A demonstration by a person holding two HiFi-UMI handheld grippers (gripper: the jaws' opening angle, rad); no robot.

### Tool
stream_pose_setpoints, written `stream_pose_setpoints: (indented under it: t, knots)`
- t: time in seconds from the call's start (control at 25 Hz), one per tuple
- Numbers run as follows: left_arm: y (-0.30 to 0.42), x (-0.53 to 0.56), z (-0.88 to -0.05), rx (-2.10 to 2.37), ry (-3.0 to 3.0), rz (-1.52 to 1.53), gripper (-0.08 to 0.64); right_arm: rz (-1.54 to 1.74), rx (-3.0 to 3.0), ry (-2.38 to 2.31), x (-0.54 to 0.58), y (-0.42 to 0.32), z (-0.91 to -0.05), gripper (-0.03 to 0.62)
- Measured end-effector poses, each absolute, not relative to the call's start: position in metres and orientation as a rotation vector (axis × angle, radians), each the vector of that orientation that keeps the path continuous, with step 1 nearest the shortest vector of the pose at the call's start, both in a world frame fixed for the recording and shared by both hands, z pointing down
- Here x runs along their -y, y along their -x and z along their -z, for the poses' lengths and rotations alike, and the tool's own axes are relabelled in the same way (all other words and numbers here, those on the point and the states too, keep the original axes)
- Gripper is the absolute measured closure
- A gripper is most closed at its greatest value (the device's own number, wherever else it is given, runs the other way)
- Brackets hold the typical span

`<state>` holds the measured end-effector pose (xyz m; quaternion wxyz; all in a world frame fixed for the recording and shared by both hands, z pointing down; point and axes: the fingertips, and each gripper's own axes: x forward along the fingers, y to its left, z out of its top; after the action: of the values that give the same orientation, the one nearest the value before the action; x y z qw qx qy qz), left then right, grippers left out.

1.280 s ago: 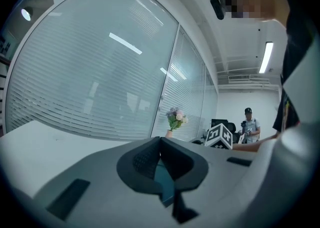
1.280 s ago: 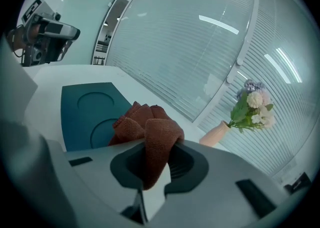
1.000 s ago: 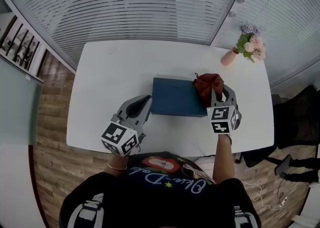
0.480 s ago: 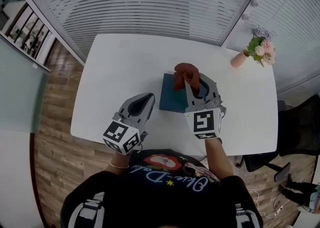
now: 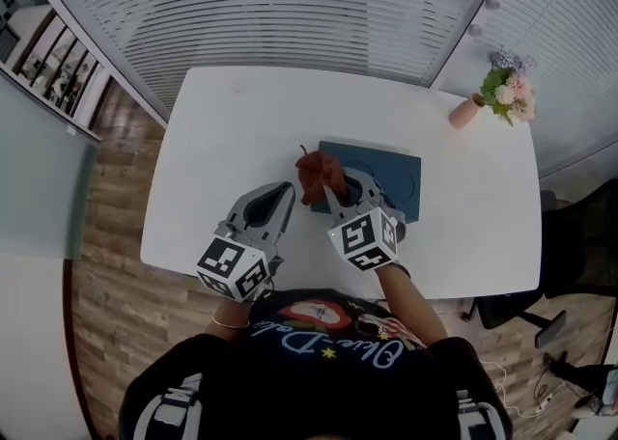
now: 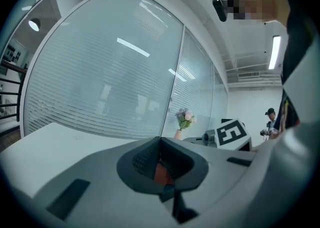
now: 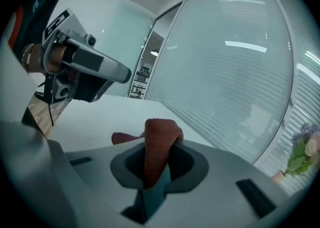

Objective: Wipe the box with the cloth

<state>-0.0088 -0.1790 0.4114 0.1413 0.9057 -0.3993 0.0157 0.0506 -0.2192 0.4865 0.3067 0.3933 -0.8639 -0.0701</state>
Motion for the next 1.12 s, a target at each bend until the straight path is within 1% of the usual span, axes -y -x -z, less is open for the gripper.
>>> stream_pose_setpoints:
  t: [0.64, 1.12]
  knots:
    - [-0.057, 0.175, -0.412, 0.924, -2.702, -0.077, 0.555, 0.053, 2.053, -1.311, 0.2, -0.177, -0.499, 0.545]
    - [-0.077, 0.169, -0.414, 0.861, -2.723, -0.096, 0.555, -0.039, 1.896, -1.508, 0.178, -0.262, -0.501, 0.545]
